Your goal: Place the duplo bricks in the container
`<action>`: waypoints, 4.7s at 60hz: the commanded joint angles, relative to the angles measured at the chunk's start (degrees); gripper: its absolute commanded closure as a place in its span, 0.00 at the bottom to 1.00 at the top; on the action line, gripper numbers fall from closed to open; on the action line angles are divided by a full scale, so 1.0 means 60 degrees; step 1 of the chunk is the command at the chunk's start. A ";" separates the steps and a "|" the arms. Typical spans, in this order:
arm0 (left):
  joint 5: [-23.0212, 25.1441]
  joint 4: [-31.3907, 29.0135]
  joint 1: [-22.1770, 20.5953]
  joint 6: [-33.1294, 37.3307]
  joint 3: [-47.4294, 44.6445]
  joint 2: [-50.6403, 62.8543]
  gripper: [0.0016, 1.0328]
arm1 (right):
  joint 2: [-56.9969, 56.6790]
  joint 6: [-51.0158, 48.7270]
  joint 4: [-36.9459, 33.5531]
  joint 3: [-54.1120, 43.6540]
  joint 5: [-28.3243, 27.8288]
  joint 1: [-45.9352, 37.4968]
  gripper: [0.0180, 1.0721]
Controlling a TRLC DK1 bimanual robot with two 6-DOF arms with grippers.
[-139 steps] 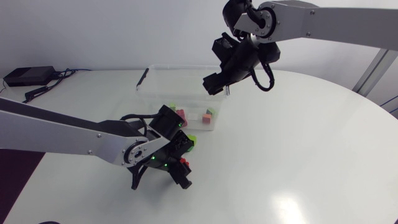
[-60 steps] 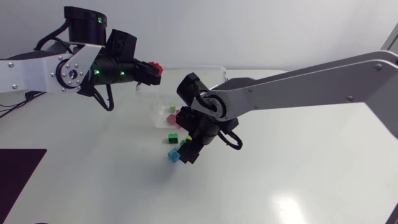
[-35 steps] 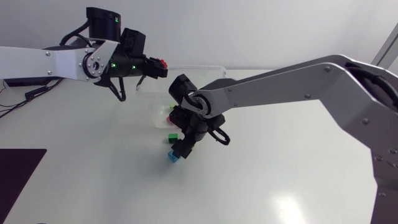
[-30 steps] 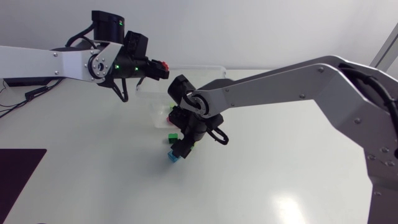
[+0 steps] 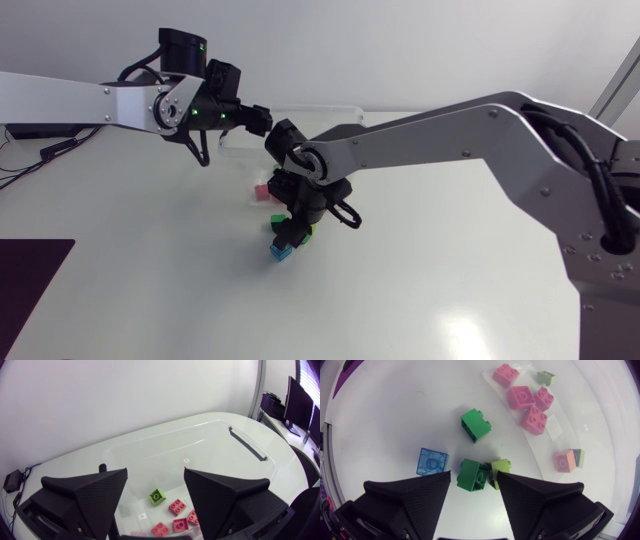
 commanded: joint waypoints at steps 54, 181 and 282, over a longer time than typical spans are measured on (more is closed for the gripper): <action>0.0722 -0.1530 0.0893 0.0316 -0.3622 -0.5176 0.16 | 0.1010 0.0023 -0.1047 0.0813 0.0185 0.0292 0.47; 0.1469 -0.2087 -0.1715 0.2880 -0.4355 -0.0649 0.17 | -0.1319 0.1019 -0.0490 0.2673 -0.0064 -0.2052 0.61; 0.1454 -0.1120 -0.0616 0.1503 -0.3476 -0.4443 0.77 | -0.3428 -0.1574 0.3831 -0.5032 -0.0401 -0.0865 0.19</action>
